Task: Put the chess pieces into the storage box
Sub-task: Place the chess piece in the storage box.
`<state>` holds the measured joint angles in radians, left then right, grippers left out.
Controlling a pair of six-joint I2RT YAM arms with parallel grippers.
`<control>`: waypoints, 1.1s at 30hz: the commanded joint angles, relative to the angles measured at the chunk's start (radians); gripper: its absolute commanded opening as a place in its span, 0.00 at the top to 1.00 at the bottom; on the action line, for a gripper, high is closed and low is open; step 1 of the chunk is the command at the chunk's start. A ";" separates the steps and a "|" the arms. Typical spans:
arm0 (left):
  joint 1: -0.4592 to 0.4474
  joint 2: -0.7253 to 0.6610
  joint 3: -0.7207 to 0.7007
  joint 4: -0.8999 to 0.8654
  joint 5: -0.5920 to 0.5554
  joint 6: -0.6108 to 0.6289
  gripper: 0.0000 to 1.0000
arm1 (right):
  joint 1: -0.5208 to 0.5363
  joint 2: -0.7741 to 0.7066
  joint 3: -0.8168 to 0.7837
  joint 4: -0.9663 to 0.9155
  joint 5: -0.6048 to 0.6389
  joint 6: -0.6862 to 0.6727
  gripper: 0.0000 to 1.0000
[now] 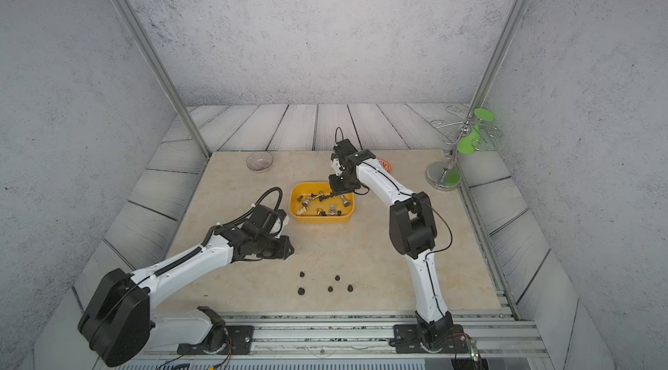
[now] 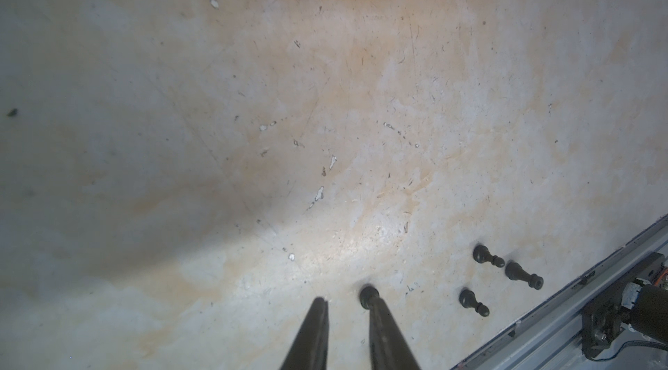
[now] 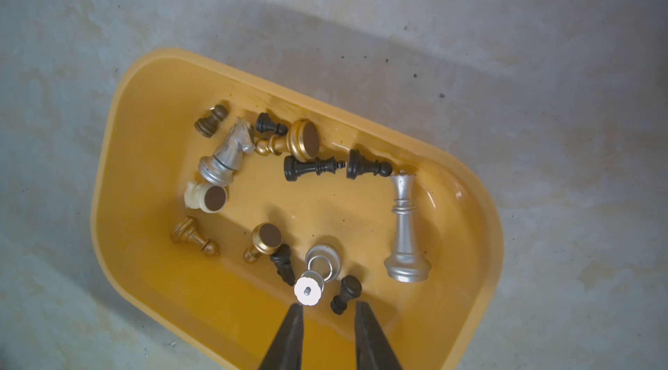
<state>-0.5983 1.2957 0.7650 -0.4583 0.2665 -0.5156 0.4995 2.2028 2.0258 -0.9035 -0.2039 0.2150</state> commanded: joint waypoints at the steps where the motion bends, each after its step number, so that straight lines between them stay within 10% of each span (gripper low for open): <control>1: -0.009 -0.015 -0.006 0.012 -0.003 -0.009 0.76 | -0.007 -0.009 0.004 -0.025 -0.006 -0.006 0.72; 33: -0.012 -0.015 0.005 -0.036 -0.021 0.014 0.75 | -0.009 -0.331 -0.347 0.075 -0.052 0.018 0.71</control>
<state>-0.6037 1.2957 0.7650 -0.4694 0.2577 -0.5152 0.4942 1.9541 1.7210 -0.8375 -0.2451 0.2199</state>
